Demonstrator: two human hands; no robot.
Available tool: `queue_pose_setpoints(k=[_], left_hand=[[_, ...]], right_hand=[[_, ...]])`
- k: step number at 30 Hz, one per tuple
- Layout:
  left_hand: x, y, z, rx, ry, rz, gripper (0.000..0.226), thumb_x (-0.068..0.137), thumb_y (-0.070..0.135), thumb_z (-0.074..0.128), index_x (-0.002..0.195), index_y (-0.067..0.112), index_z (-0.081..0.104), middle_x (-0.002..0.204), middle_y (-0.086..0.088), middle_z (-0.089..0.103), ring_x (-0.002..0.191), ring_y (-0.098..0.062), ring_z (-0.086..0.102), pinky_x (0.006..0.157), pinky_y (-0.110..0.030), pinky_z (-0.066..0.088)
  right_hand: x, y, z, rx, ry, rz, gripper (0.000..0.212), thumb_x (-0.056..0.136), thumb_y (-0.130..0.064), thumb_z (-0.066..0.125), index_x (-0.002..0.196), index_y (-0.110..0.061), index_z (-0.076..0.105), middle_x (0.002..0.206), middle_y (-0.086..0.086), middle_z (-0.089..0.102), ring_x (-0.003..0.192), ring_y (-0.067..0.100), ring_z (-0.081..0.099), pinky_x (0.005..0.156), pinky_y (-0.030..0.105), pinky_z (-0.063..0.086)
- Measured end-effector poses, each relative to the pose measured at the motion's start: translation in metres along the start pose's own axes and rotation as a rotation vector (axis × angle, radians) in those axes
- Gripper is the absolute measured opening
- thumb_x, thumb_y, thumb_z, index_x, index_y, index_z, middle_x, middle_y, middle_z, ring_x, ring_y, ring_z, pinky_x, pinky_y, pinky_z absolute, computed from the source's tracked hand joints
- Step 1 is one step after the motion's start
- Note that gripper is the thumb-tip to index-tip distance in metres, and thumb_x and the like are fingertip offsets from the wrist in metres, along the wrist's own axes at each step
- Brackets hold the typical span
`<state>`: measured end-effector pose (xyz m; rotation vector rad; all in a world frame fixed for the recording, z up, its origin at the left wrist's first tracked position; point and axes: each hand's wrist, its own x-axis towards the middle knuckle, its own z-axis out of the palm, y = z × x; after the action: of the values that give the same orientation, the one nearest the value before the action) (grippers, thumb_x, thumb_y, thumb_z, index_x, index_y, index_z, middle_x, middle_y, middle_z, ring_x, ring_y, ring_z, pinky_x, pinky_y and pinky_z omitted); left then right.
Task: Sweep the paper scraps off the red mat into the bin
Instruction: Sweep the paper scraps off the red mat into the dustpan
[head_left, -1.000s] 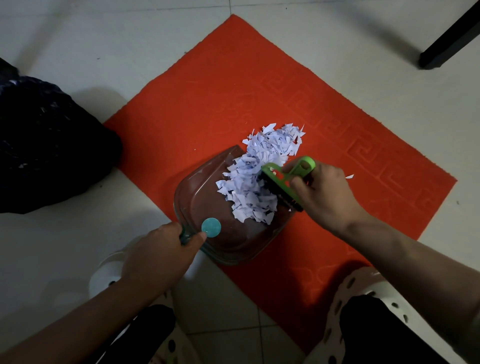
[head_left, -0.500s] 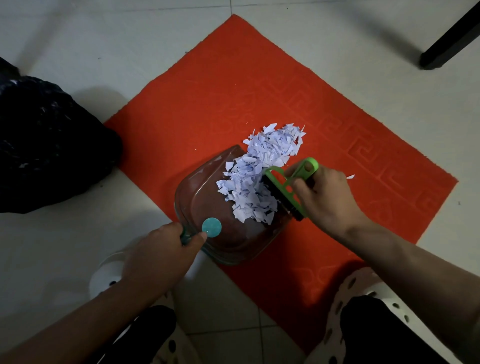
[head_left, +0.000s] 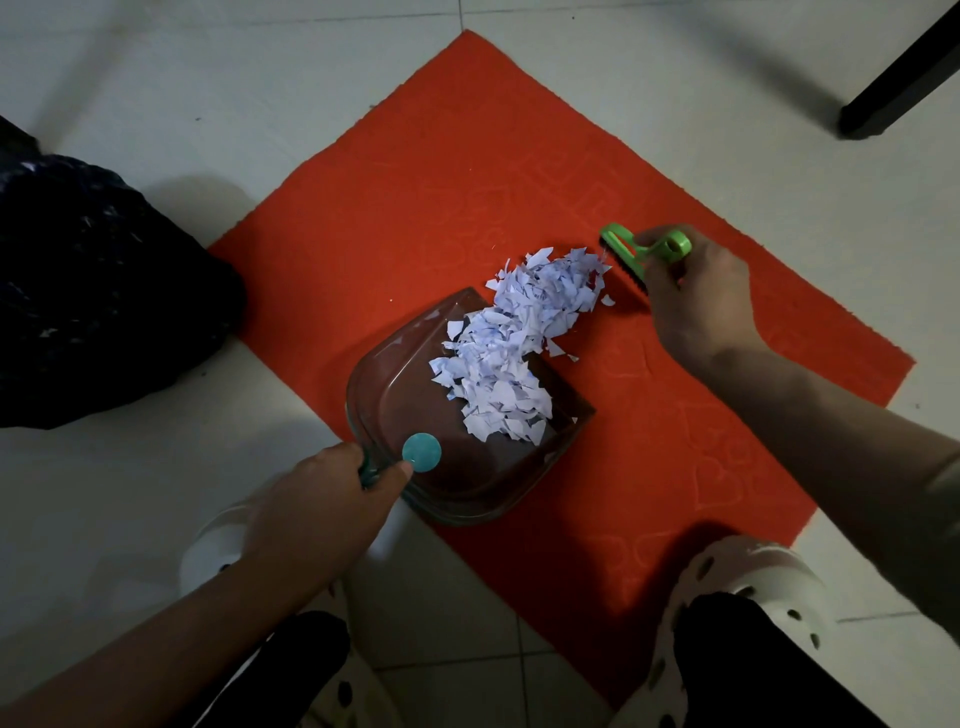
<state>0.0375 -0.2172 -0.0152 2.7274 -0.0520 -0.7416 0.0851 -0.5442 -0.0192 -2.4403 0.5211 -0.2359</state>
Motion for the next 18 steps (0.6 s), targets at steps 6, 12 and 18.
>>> queue_pose_setpoints(k=[6, 12, 18], left_hand=[[0.002, 0.000, -0.002, 0.001, -0.013, -0.009, 0.045, 0.089, 0.057, 0.052, 0.071, 0.017, 0.055, 0.068, -0.002, 0.063, 0.063, -0.018, 0.061, 0.066, -0.037, 0.053], [0.004, -0.002, -0.002, 0.003, -0.012, -0.020, 0.044, 0.089, 0.058, 0.052, 0.069, 0.019, 0.053, 0.068, -0.001, 0.062, 0.063, -0.018, 0.060, 0.065, -0.035, 0.052], [0.005, 0.001, -0.005, -0.002, -0.028, -0.034, 0.043, 0.090, 0.056, 0.052, 0.070, 0.018, 0.053, 0.070, -0.002, 0.062, 0.064, -0.018, 0.060, 0.065, -0.034, 0.050]], right_hand=[[0.014, 0.000, 0.007, -0.041, -0.068, 0.011, 0.027, 0.095, -0.007, 0.046, 0.111, -0.010, 0.068, 0.103, 0.017, 0.070, 0.087, 0.036, 0.062, 0.092, 0.039, 0.045], [0.005, -0.007, 0.002, 0.037, -0.122, 0.028, 0.028, 0.088, -0.009, 0.045, 0.094, -0.018, 0.071, 0.079, 0.005, 0.064, 0.052, 0.008, 0.048, 0.047, 0.022, 0.034], [0.021, -0.011, 0.004, 0.046, -0.072, 0.081, 0.028, 0.093, -0.009, 0.045, 0.106, -0.017, 0.069, 0.101, 0.007, 0.065, 0.057, 0.008, 0.049, 0.049, 0.018, 0.034]])
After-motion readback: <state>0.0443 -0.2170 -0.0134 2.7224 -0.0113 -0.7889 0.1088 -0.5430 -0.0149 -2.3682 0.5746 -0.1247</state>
